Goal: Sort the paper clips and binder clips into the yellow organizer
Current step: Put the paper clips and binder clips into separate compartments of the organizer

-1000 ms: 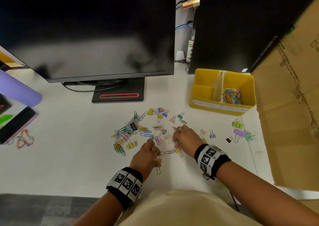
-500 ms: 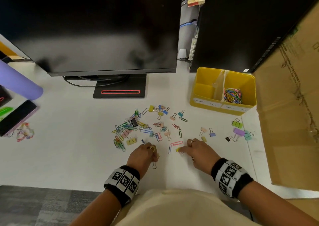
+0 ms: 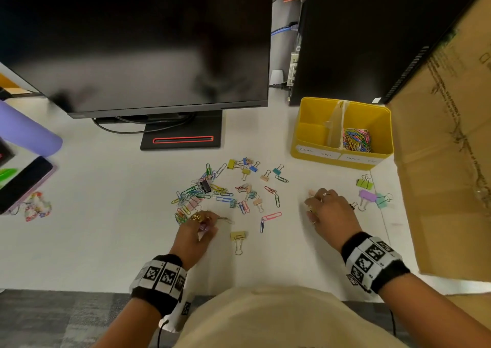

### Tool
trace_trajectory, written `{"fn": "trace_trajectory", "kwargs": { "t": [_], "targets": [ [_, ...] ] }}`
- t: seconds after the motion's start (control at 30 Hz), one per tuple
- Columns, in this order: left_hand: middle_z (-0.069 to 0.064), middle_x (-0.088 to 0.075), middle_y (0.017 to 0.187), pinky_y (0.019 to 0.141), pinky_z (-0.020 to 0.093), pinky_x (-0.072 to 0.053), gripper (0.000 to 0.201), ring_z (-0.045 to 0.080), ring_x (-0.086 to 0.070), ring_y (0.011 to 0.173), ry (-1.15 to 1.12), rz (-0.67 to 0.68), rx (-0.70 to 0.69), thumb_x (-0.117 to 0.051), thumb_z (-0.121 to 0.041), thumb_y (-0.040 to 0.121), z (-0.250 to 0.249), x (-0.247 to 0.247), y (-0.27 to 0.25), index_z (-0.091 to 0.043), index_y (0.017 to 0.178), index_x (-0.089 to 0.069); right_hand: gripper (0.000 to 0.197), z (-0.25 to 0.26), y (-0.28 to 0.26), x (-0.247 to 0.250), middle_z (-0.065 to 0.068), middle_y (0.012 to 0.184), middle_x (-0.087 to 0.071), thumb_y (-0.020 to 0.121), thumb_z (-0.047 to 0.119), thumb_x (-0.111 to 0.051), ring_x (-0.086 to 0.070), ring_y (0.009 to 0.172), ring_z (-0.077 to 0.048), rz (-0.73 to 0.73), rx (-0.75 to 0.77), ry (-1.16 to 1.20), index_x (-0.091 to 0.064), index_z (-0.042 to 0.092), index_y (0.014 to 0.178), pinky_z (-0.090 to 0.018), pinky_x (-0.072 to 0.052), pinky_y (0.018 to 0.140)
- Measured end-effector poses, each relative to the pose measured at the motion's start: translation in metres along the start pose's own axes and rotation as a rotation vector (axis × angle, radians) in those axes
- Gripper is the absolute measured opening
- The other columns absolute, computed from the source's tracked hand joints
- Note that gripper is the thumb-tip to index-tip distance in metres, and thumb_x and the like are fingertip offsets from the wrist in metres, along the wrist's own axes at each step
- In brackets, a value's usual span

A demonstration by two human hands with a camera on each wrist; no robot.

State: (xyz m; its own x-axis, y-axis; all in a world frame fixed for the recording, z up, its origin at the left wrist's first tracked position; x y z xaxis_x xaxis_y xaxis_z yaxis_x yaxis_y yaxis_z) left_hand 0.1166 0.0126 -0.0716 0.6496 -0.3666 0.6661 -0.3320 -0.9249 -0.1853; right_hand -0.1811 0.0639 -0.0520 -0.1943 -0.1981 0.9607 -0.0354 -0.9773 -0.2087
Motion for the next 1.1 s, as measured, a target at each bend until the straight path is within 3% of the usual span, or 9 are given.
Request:
{"fn": "trace_trajectory", "kwargs": {
  "t": [0.13, 0.27, 0.4, 0.53, 0.73, 0.83, 0.93, 1.03, 1.1],
  "targets": [
    [-0.001, -0.064, 0.104, 0.088, -0.005, -0.035, 0.018, 0.007, -0.057, 0.099, 0.126, 0.139, -0.141, -0.065, 0.002, 0.080, 0.006, -0.009, -0.011, -0.012, 0.092, -0.069, 0.025, 0.061, 0.005, 0.003, -0.015, 0.100, -0.066, 0.081, 0.000, -0.056, -0.058, 0.096, -0.030, 0.087, 0.268, 0.275, -0.067, 0.009, 0.101, -0.038, -0.048, 0.083],
    [0.006, -0.069, 0.113, 0.093, 0.039, -0.053, 0.030, 0.023, -0.061, 0.113, 0.318, 0.216, -0.195, -0.081, -0.005, 0.065, 0.019, -0.011, -0.019, -0.018, 0.091, -0.073, 0.030, 0.118, 0.009, -0.020, -0.017, 0.118, -0.056, 0.089, 0.008, -0.051, -0.050, 0.111, -0.032, 0.332, 0.520, 0.185, -0.057, 0.007, 0.118, -0.040, -0.043, 0.088],
    [0.011, -0.064, 0.122, 0.087, 0.049, -0.054, 0.048, 0.035, -0.060, 0.112, 0.496, 0.161, -0.153, -0.087, -0.017, 0.057, 0.019, 0.001, -0.028, -0.020, 0.102, -0.071, 0.041, 0.126, 0.023, -0.036, -0.016, 0.123, -0.052, 0.088, 0.028, -0.057, -0.046, 0.115, -0.031, 0.396, 0.413, 0.094, -0.052, 0.005, 0.121, -0.039, -0.041, 0.092],
    [0.004, -0.055, 0.131, 0.100, 0.043, -0.042, 0.047, 0.029, -0.046, 0.119, 0.421, 0.076, -0.056, -0.075, -0.040, 0.070, 0.012, 0.001, -0.031, -0.025, 0.114, -0.065, 0.020, 0.127, 0.029, -0.042, -0.016, 0.105, -0.066, 0.084, 0.006, -0.055, -0.057, 0.101, -0.031, 0.401, 0.340, 0.255, -0.063, 0.006, 0.102, -0.035, -0.043, 0.082],
    [-0.002, -0.065, 0.120, 0.096, 0.040, -0.042, 0.061, 0.026, -0.055, 0.116, 0.424, 0.066, -0.050, -0.037, -0.061, 0.075, -0.021, -0.020, -0.018, -0.023, 0.115, -0.065, 0.025, 0.112, 0.032, -0.040, -0.007, 0.078, -0.064, 0.078, -0.008, -0.053, -0.053, 0.076, -0.017, 0.305, 0.204, 0.588, -0.065, 0.003, 0.096, -0.032, -0.046, 0.079],
    [0.000, -0.060, 0.129, 0.103, 0.036, -0.035, 0.049, 0.023, -0.049, 0.125, 0.404, 0.144, -0.034, -0.050, -0.046, 0.088, -0.035, -0.029, -0.002, -0.024, 0.131, -0.050, 0.021, 0.100, 0.038, -0.037, 0.005, 0.071, -0.053, 0.077, -0.010, -0.056, -0.049, 0.069, -0.010, 0.213, 0.130, 0.712, -0.066, 0.003, 0.091, -0.019, -0.043, 0.070],
    [0.005, -0.067, 0.115, 0.095, 0.025, -0.040, 0.041, 0.020, -0.059, 0.108, 0.212, 0.216, -0.010, -0.058, -0.023, 0.089, -0.046, -0.036, 0.011, -0.020, 0.129, -0.052, 0.011, 0.089, 0.044, -0.034, -0.009, 0.080, -0.064, 0.079, -0.004, -0.063, -0.052, 0.070, -0.009, 0.192, 0.058, 0.802, -0.069, 0.000, 0.086, -0.001, -0.039, 0.062],
    [0.008, -0.068, 0.092, 0.077, 0.004, -0.043, 0.032, 0.019, -0.061, 0.083, 0.061, 0.236, 0.014, -0.061, -0.005, 0.085, -0.053, -0.037, 0.020, -0.010, 0.116, -0.062, 0.008, 0.078, 0.044, -0.035, -0.013, 0.076, -0.067, 0.076, -0.002, -0.069, -0.055, 0.056, 0.007, 0.162, -0.025, 0.925, -0.071, -0.002, 0.083, 0.000, -0.043, 0.058],
    [0.012, -0.069, 0.095, 0.073, 0.005, -0.045, 0.027, 0.022, -0.066, 0.085, -0.024, 0.256, 0.045, -0.060, 0.001, 0.084, -0.053, -0.036, 0.025, -0.006, 0.109, -0.066, 0.010, 0.070, 0.044, -0.035, -0.007, 0.068, -0.065, 0.074, -0.003, -0.071, -0.055, 0.048, 0.012, 0.169, -0.065, 1.017, -0.071, -0.005, 0.083, -0.004, -0.047, 0.055]
  ]
}}
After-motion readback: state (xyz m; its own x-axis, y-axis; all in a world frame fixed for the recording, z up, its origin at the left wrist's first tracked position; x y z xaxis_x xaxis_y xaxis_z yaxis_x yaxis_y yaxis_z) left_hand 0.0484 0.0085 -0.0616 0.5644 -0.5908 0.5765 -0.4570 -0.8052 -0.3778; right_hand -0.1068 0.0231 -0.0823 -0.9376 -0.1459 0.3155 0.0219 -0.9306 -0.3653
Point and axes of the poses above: each hand's wrist, its own y-axis towards the middle knuckle, its own x-axis out of the back of the hand, z = x × y, the point moved 4 cm from there along y, towards the middle knuckle
